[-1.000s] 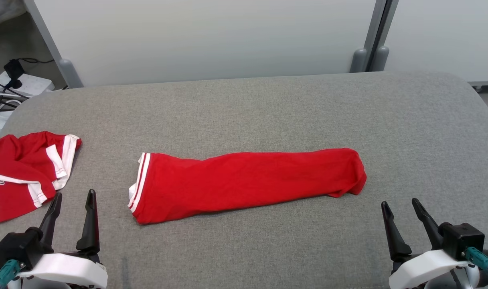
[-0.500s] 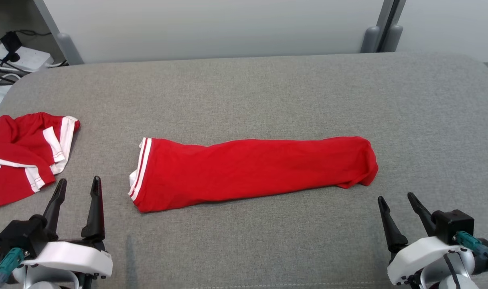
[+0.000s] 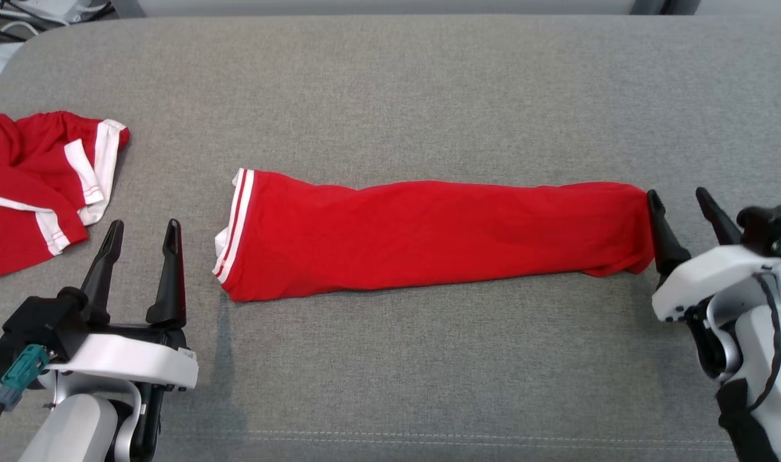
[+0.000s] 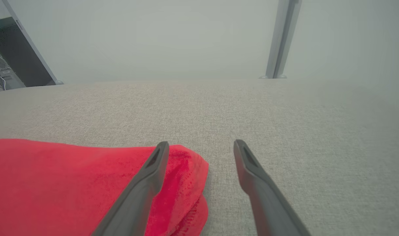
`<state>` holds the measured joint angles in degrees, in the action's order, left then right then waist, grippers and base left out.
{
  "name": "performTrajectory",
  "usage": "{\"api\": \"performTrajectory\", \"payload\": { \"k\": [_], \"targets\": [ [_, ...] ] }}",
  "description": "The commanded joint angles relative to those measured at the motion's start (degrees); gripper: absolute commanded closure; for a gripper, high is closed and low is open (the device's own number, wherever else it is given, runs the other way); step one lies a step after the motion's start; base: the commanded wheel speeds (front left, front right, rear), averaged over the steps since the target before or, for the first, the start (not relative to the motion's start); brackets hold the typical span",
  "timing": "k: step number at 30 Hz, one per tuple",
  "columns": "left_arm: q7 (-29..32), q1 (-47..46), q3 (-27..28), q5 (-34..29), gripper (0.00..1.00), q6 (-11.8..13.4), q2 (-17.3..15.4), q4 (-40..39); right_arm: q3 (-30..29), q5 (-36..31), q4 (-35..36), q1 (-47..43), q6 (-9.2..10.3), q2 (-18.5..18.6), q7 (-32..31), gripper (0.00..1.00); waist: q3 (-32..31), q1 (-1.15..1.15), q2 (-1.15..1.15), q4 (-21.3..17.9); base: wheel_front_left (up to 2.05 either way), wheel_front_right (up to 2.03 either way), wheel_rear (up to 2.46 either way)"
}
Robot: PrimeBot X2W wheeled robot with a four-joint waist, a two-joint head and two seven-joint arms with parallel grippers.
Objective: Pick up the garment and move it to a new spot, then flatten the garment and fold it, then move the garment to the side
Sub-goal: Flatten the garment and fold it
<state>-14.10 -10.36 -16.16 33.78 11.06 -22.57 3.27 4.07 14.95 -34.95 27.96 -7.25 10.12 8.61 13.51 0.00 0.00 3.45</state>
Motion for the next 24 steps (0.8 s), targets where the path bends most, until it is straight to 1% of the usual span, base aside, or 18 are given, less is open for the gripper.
{"api": "performTrajectory", "payload": {
  "k": [1, 4, 8, 13, 15, 16, 17, 18, 19, 24],
  "targets": [
    [-0.3, -3.1, 2.0, -0.6, 0.00, -0.4, -1.6, -0.7, 1.2, 1.3, 0.0, 2.5, -0.24, 1.0, -0.9, 0.00, 1.8, 0.00, 0.00, 1.1, 0.00, 0.00, 0.00],
    [-0.5, -4.9, 1.6, -0.9, 0.00, -1.3, -0.9, 0.2, 3.3, 3.6, -3.2, 6.9, -0.24, 2.7, -5.0, 0.00, 3.1, 0.00, 0.00, 2.0, 0.00, 0.00, 0.00],
    [-0.7, -6.7, 1.3, -1.3, 0.00, -2.3, 0.2, 1.6, 7.5, 8.2, -5.8, 10.2, -0.24, 5.0, -11.5, 0.00, 4.3, 0.00, 0.00, 3.3, 0.00, 0.00, 0.00],
    [-0.8, -8.0, 1.8, -1.8, 0.00, -3.6, 1.5, 3.5, 12.3, 13.6, -6.4, 11.3, -0.24, 8.0, -19.6, 0.00, 4.9, 0.00, 0.00, 4.1, 0.00, 0.00, 0.00],
    [-0.9, -8.2, 2.3, -2.1, 0.00, -4.0, 1.9, 4.1, 13.7, 15.2, -5.8, 11.4, -0.24, 9.0, -21.4, 0.00, 5.0, 0.00, 0.00, 4.1, 0.00, 0.00, 0.00],
    [-0.9, -8.3, 2.6, -2.3, 0.00, -4.2, 2.1, 4.3, 14.2, 16.0, -5.4, 11.4, -0.24, 9.4, -21.8, 0.02, 5.1, 0.00, 0.00, 4.1, 0.00, 0.00, 0.00],
    [-0.9, -8.3, 2.9, -2.5, 0.00, -4.5, 2.4, 4.5, 14.6, 16.5, -4.8, 11.5, -0.24, 9.7, -21.7, 0.51, 5.1, 0.00, 0.00, 4.0, 0.00, 0.00, 0.00],
    [-0.9, -8.4, 3.3, -2.7, 0.00, -4.7, 2.6, 4.7, 14.9, 17.0, -4.3, 11.5, -0.24, 10.1, -21.4, 0.79, 5.1, 0.00, 0.00, 4.0, 0.00, 0.00, 0.00],
    [-0.9, -8.4, 3.6, -2.9, 0.00, -4.9, 2.9, 4.8, 15.1, 17.4, -3.8, 11.6, -0.24, 10.5, -21.0, 1.00, 5.1, 0.00, 0.00, 4.0, 0.00, 0.00, 0.00],
    [-0.9, -8.5, 5.2, -4.0, 0.00, -6.2, 4.0, 5.7, 15.1, 18.3, -1.4, 13.3, -0.24, 11.9, -16.4, 1.00, 4.7, 0.00, 0.00, 3.5, 0.00, 0.00, 0.00]
  ]
}}
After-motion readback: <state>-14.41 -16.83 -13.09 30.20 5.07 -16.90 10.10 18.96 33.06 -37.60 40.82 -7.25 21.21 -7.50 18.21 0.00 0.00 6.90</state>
